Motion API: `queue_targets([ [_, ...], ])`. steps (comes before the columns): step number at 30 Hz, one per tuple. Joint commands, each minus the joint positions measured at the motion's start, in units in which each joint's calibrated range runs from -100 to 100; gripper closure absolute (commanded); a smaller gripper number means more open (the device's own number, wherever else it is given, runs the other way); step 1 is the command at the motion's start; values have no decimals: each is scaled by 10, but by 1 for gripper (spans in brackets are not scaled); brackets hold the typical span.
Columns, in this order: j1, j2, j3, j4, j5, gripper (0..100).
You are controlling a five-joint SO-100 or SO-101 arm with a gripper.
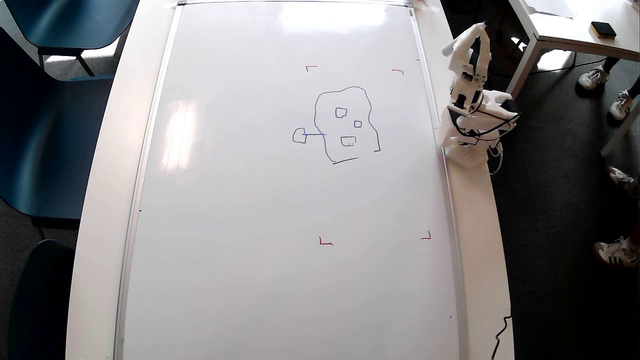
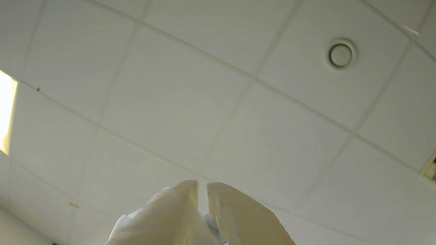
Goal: Draw on a whiteboard a robot head using a pen attached to the gripper
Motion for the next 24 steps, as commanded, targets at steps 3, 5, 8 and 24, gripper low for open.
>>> queue_targets([
  [3, -2, 2, 22, -158, 0, 99],
  [5, -2, 2, 27, -200, 0, 99],
  [8, -2, 2, 27, -231, 0, 99],
  [24, -2, 2, 27, -283, 2, 99],
])
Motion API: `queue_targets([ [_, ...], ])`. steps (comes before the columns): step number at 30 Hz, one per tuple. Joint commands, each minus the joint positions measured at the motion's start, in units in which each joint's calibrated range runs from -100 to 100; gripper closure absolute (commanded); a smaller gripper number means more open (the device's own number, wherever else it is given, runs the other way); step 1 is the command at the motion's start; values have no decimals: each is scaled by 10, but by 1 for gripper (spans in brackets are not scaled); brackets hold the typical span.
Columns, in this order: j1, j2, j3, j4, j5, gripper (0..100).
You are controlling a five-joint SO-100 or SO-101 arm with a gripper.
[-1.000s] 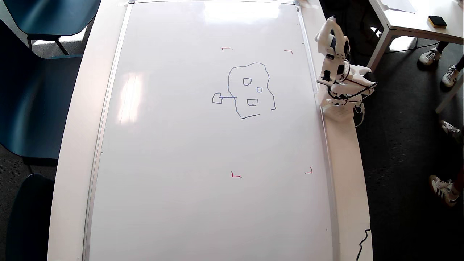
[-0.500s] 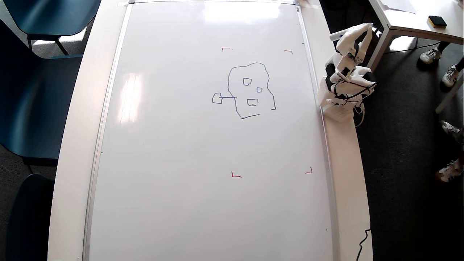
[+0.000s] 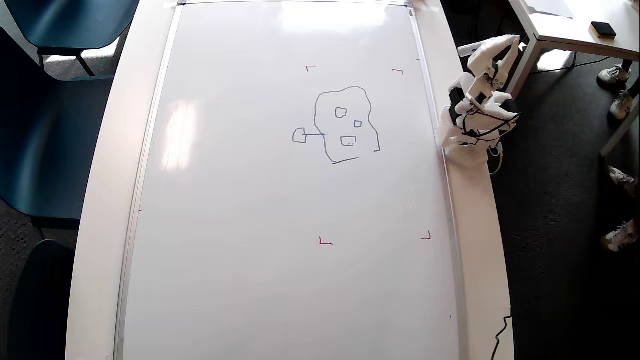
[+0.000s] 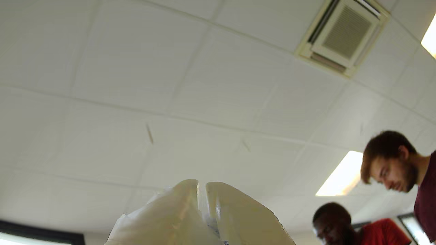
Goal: Draw on a whiteboard a robot head using a pen attached to the gripper
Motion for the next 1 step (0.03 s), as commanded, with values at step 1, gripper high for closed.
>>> queue_targets([
  [1, -1, 2, 5, -8, 4, 99],
])
